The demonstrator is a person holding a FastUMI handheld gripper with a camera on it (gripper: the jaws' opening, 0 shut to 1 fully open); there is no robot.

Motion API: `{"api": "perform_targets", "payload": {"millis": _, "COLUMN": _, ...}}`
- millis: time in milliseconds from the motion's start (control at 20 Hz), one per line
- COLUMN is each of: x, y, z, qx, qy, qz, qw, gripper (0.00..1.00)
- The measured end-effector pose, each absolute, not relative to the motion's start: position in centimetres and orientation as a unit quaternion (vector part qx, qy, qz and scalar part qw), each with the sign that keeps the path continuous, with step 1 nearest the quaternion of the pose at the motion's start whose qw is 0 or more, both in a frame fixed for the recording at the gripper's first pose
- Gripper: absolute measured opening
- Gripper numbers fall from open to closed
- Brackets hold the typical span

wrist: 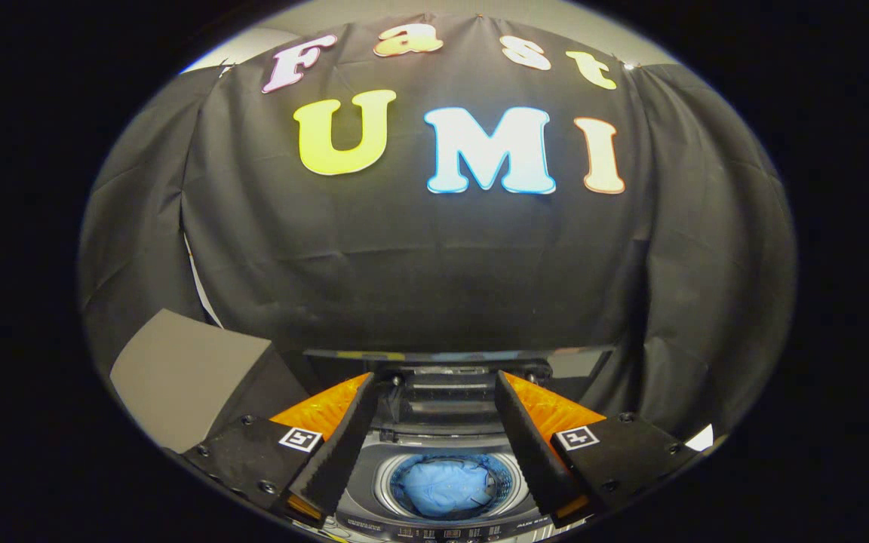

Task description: Put the clothes into the washing machine and then close the washing machine lid.

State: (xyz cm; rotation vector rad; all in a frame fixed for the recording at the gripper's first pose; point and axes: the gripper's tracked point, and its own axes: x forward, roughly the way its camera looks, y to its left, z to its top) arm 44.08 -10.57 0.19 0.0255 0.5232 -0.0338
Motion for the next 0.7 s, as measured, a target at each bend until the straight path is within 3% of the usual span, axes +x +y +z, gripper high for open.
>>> {"api": "perform_targets", "payload": {"millis": 350, "x": 50.7, "y": -8.3, "z": 1.1, "qx": -0.013, "qy": 0.251, "qz": 0.0, "qw": 0.968, "gripper": 0.97}}
{"api": "perform_targets", "payload": {"millis": 700, "x": 57.2, "y": -8.0, "z": -5.2, "qx": -0.051, "qy": 0.298, "qz": 0.005, "qw": 0.953, "gripper": 0.99}}
